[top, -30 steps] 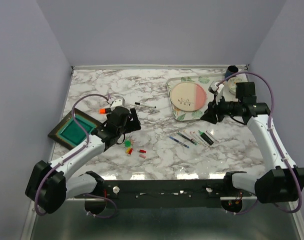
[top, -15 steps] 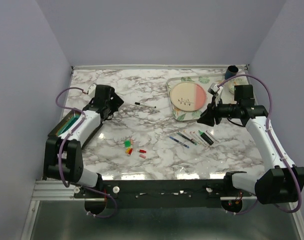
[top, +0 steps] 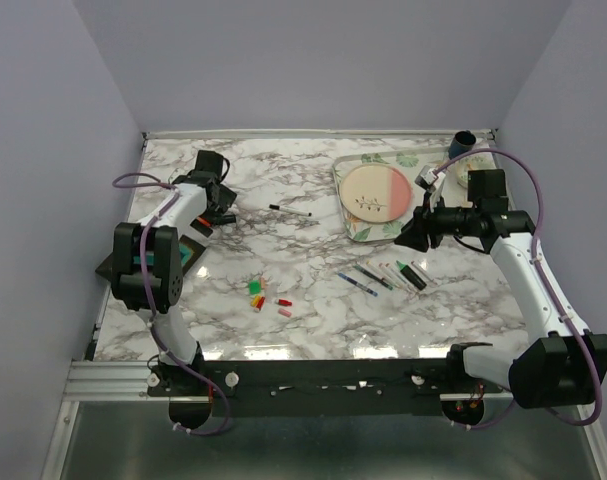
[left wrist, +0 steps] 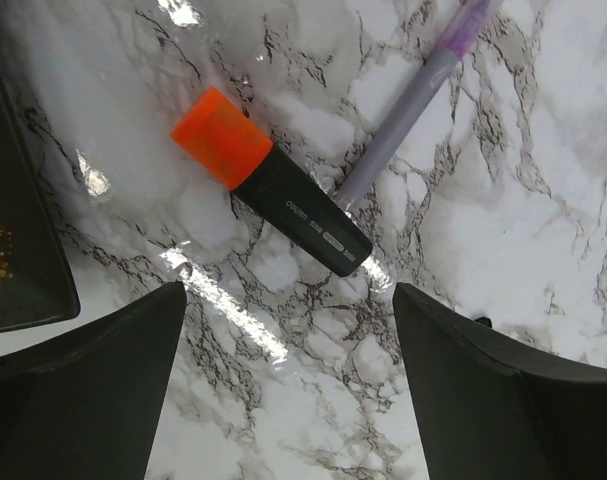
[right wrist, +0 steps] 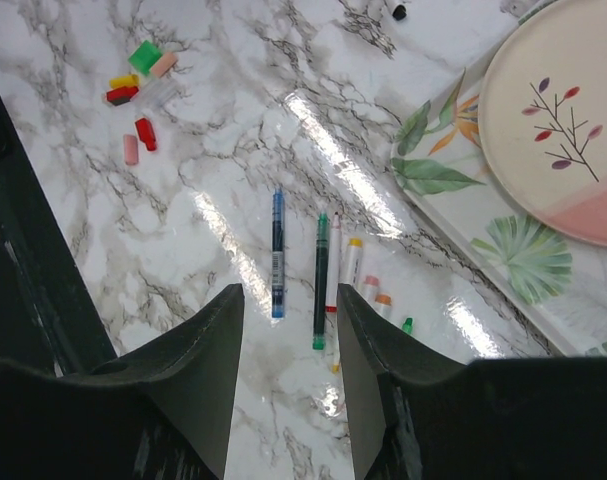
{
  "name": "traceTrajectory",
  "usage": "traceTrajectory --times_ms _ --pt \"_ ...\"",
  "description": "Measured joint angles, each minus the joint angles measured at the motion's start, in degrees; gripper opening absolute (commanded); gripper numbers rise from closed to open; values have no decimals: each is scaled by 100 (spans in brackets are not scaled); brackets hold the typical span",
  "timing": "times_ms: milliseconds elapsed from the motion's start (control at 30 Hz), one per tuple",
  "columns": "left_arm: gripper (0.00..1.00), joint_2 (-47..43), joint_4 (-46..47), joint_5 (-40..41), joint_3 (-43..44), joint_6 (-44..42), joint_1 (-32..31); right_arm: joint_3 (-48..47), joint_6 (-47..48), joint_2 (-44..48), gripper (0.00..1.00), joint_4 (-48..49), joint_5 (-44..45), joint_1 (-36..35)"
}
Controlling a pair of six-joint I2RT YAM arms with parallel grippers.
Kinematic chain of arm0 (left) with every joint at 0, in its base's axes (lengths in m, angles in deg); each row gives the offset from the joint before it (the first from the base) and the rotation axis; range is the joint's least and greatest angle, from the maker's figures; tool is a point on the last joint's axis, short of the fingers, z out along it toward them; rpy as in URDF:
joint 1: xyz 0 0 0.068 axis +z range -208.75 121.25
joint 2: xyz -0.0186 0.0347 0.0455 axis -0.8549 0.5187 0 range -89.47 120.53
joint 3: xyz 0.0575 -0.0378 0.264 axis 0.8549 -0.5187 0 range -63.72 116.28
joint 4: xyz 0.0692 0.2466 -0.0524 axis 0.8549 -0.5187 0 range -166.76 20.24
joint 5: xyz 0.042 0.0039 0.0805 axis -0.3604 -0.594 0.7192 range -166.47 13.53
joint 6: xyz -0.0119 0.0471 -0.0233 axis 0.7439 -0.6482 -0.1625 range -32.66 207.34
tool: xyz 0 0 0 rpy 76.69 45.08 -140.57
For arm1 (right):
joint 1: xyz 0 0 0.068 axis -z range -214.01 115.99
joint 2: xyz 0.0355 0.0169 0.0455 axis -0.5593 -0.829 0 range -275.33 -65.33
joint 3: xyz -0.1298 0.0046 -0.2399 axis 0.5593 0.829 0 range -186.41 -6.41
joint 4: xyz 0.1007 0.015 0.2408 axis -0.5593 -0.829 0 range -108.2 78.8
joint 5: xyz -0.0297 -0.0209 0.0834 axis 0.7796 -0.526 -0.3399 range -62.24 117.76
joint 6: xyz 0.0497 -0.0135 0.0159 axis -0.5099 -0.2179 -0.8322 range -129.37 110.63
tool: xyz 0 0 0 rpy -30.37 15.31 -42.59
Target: Open the pen caps
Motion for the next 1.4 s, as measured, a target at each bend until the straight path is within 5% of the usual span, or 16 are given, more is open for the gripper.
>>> traceTrajectory --times_ms 800,1400 --pt "71 1213 -767 186 1121 446 328 2 -2 7 50 79 160 0" --pt "18 1598 -1228 133 1539 341 382 2 -2 83 50 83 166 0"
